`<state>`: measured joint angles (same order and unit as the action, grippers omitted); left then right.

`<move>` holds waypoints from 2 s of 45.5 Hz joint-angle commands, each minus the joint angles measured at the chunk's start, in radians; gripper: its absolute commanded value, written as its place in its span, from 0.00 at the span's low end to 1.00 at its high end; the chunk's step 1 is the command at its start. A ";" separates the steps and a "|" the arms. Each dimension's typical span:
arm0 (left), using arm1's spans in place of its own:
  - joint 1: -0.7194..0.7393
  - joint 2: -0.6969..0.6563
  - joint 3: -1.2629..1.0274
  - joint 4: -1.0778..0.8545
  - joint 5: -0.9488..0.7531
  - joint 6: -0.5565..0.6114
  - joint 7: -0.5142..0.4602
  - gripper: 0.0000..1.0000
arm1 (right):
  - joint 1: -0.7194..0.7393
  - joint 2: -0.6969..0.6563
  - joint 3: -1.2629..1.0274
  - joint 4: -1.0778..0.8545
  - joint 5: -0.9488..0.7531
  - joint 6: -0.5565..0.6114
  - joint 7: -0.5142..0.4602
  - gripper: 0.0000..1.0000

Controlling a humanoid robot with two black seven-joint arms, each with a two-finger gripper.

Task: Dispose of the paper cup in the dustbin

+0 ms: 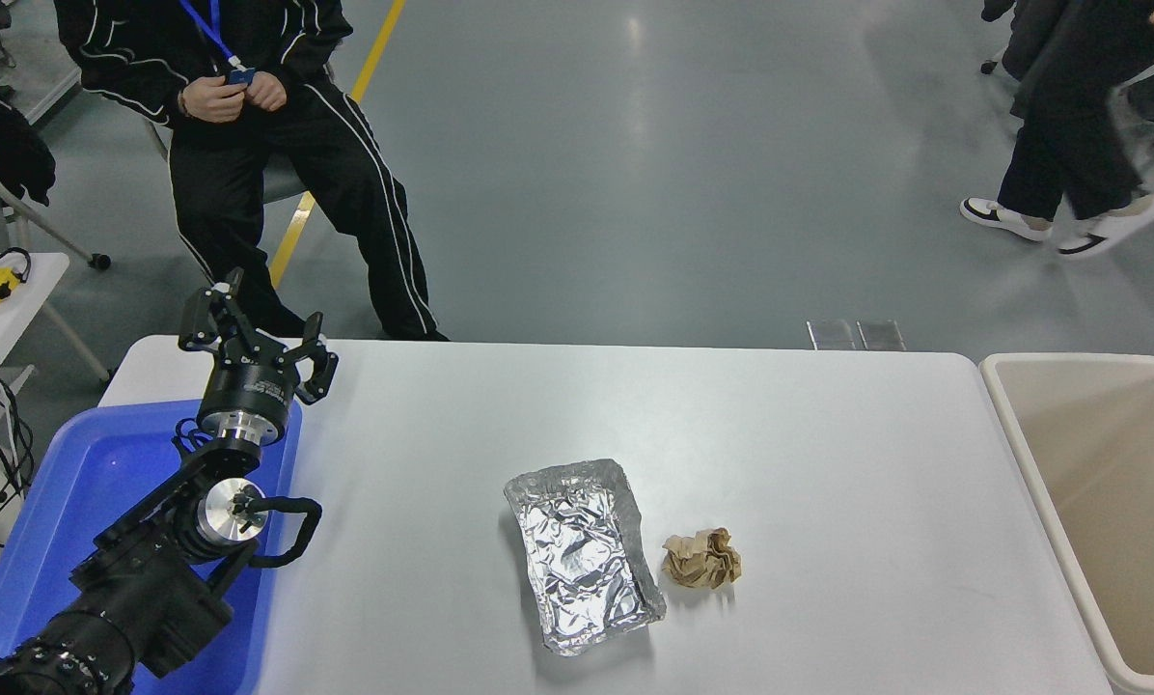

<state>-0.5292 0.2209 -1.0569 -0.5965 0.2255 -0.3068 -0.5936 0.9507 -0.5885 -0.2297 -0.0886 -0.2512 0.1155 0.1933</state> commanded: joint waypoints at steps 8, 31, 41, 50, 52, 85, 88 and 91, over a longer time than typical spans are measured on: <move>0.000 0.000 0.000 0.000 0.000 0.000 0.000 1.00 | -0.291 0.075 0.053 -0.022 0.010 -0.040 -0.051 0.00; 0.000 0.000 0.000 0.000 0.000 0.000 0.000 1.00 | -0.343 0.197 0.055 -0.016 0.010 -0.071 -0.049 0.00; 0.000 0.000 0.000 0.000 0.000 0.000 0.000 1.00 | -0.345 0.210 0.055 -0.016 0.012 -0.137 -0.048 0.53; 0.000 0.000 0.000 0.000 0.000 0.000 0.000 1.00 | -0.325 0.222 0.058 -0.010 0.012 -0.203 -0.046 0.98; 0.000 0.000 0.000 0.000 0.000 0.000 0.000 1.00 | -0.313 0.219 0.059 -0.008 0.013 -0.197 -0.046 0.99; 0.000 0.000 0.000 0.000 0.000 0.000 0.000 1.00 | 0.255 -0.068 0.866 0.562 0.018 -0.195 -0.038 0.99; 0.000 0.000 0.000 0.000 0.000 0.000 0.000 1.00 | 0.240 -0.093 0.941 0.674 0.016 -0.192 -0.037 0.99; 0.000 0.000 0.000 0.000 0.000 0.000 0.000 1.00 | 0.185 -0.090 1.068 0.756 0.016 -0.191 -0.037 0.99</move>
<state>-0.5294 0.2209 -1.0569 -0.5968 0.2256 -0.3069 -0.5937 1.1473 -0.5891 0.5279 0.3291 -0.2332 -0.0804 0.1547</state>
